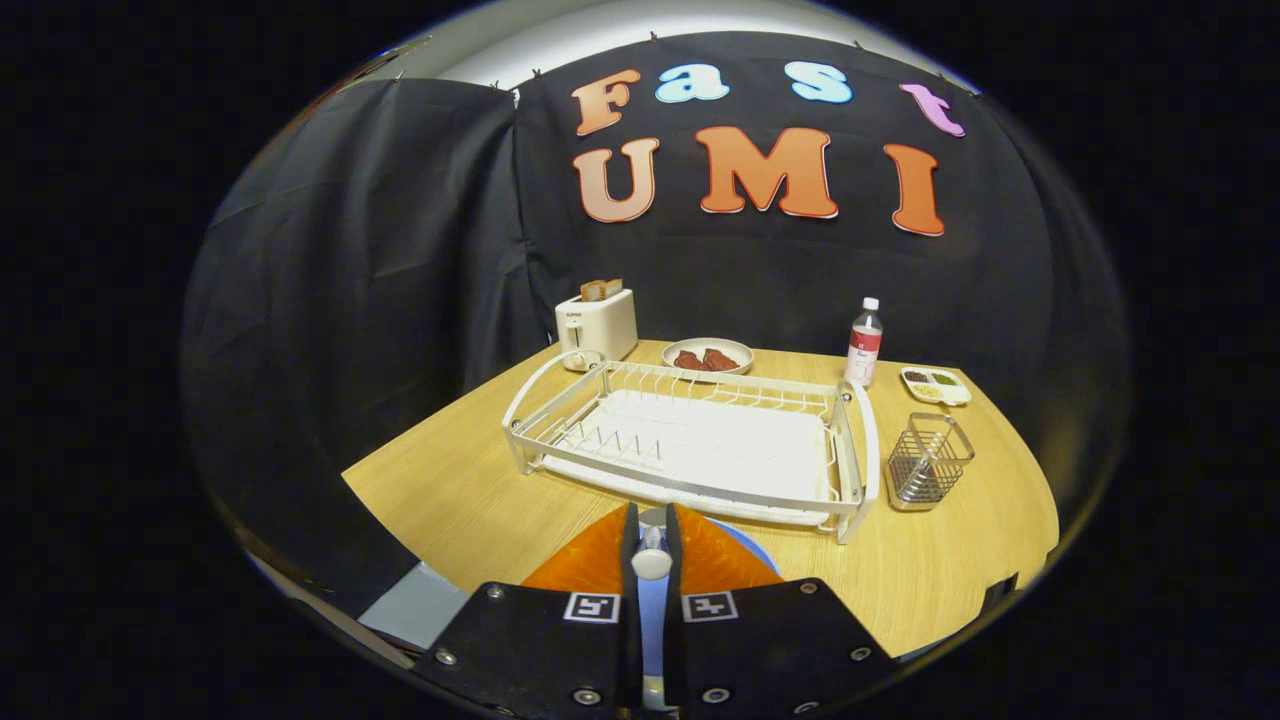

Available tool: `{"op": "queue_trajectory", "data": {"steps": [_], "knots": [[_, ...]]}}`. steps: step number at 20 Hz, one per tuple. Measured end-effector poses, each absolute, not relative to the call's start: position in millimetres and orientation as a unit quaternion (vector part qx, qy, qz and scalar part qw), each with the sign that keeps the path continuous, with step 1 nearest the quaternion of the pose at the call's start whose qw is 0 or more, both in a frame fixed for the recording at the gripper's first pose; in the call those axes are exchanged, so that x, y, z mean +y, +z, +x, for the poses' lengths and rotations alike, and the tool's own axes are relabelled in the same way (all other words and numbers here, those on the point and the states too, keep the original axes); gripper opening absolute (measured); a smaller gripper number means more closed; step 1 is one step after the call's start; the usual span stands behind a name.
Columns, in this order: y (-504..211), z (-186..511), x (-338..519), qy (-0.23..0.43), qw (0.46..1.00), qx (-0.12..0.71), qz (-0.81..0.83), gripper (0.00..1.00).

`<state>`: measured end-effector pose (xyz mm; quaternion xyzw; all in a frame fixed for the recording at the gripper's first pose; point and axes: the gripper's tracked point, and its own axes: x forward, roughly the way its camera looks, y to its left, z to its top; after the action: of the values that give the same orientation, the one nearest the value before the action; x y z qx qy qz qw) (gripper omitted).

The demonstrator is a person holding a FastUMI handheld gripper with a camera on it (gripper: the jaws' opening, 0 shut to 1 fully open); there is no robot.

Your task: Take the plate from the dish rack, then take the spoon from the basket and place it into the plate.

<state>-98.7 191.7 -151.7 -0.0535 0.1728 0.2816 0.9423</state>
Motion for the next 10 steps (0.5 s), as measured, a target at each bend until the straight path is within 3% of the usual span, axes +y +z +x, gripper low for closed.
{"op": "queue_trajectory", "data": {"steps": [10], "knots": [[-191, -91, 192, 0.29, 0.934, 0.199, -0.064, 0.11]]}}
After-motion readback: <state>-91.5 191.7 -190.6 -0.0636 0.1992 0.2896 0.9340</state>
